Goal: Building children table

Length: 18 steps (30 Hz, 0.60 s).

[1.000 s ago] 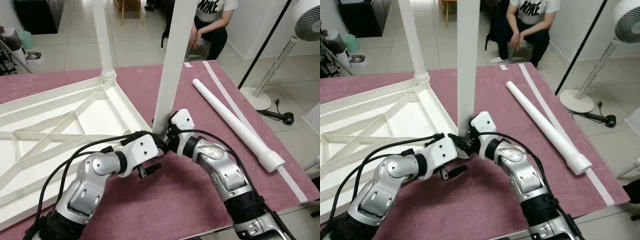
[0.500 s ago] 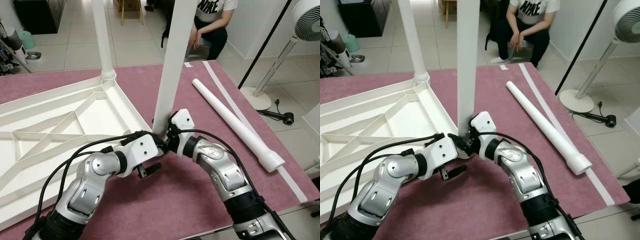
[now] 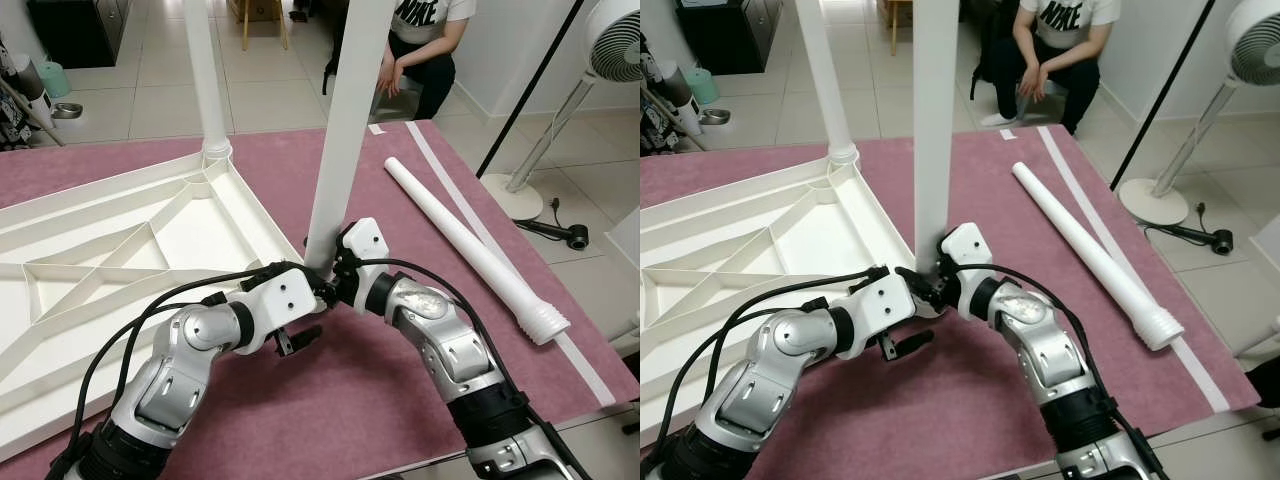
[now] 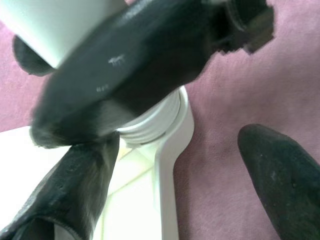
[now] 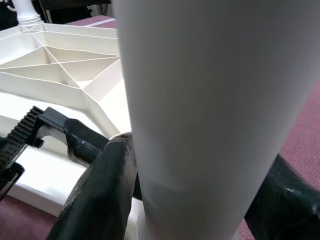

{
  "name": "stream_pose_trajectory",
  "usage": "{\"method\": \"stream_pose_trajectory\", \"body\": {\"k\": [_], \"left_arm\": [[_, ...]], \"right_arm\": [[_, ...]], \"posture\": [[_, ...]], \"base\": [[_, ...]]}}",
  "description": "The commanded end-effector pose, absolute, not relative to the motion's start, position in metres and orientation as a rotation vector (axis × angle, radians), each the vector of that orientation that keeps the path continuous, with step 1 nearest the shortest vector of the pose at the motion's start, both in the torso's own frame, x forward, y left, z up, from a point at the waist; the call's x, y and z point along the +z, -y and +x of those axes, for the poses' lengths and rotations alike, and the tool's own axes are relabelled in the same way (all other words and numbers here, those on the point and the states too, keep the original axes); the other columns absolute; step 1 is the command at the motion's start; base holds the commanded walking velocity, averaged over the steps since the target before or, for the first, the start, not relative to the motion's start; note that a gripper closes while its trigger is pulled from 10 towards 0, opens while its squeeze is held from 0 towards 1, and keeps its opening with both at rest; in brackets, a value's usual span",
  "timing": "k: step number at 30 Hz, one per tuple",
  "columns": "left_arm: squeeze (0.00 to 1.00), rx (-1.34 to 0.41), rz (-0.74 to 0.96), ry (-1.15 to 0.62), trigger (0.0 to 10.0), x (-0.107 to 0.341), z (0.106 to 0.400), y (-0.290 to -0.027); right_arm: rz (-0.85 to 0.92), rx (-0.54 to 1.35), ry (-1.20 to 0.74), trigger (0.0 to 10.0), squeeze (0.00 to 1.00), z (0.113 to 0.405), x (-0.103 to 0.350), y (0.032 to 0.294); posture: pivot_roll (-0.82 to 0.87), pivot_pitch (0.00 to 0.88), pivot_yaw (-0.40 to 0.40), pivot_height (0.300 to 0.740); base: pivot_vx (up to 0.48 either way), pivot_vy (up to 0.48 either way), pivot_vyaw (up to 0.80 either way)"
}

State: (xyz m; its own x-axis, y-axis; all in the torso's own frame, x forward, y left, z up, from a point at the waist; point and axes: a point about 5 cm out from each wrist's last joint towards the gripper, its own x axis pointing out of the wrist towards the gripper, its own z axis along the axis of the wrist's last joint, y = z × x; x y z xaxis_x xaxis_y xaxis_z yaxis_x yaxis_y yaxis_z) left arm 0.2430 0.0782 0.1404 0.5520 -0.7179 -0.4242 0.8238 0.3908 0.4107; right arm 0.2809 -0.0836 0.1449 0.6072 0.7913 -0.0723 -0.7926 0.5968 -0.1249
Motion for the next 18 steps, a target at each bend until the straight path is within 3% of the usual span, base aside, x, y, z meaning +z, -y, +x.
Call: {"method": "stream_pose_trajectory", "body": {"k": [1,7,18], "left_arm": [[0.00,-0.917,0.644,-0.095,10.0,0.160,0.249,-0.089],[0.00,-0.881,0.639,-0.090,10.0,0.167,0.250,-0.115],[0.00,-0.873,0.630,-0.085,10.0,0.170,0.252,-0.114]], "right_arm": [[-0.143,1.045,-0.028,10.0,0.00,0.269,0.139,0.074],[-0.212,1.000,0.019,10.0,0.00,0.276,0.147,0.098],[-0.208,0.991,0.034,10.0,0.00,0.278,0.150,0.097]], "posture": [[0.10,0.000,0.000,0.740],[0.12,0.000,0.000,0.740],[0.11,0.000,0.000,0.740]], "base": [[0.000,0.000,0.00],[0.000,0.000,0.00],[0.000,0.000,0.00]]}}
